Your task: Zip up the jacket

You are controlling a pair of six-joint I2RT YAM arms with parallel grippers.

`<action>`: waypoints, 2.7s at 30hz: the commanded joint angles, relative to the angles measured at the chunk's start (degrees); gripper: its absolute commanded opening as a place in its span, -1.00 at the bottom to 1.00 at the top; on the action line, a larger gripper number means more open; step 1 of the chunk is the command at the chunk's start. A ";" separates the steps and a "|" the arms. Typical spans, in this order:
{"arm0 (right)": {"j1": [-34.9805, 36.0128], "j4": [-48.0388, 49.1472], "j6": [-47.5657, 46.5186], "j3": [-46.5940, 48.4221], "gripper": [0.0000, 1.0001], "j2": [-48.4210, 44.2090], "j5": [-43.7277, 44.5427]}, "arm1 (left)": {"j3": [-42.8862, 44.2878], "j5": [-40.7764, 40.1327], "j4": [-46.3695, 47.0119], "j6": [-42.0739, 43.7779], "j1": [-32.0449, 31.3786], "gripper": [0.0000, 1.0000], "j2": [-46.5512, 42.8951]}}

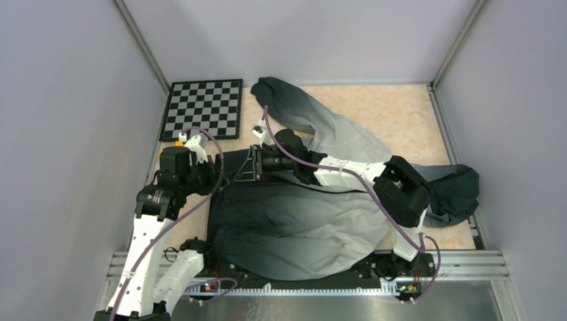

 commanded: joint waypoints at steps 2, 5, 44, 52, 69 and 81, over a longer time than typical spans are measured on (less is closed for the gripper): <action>0.41 3.26 0.55 0.43 -0.68 -1.89 -0.87 | 1.12 0.61 3.64 -0.04 0.08 -1.00 -0.24; 0.41 3.58 0.60 0.39 -0.68 -1.80 -0.91 | 0.99 0.65 3.63 -0.11 0.08 -1.00 -0.20; 2.78 -3.52 -2.52 4.14 -0.81 -1.10 5.34 | 0.78 0.87 3.31 -0.65 0.08 -1.00 -0.55; 2.62 -41.57 1.68 15.82 -1.00 -0.54 20.96 | 3.44 -13.73 -3.45 -1.27 0.08 -1.00 2.50; -1.10 -48.37 -22.54 -5.92 -1.00 -13.67 26.91 | 0.48 -13.23 3.89 -0.80 0.08 -1.00 -1.17; -1.23 -22.21 -7.46 0.05 -1.00 -10.43 10.74 | -9.34 20.07 15.04 -7.78 0.08 0.46 -2.93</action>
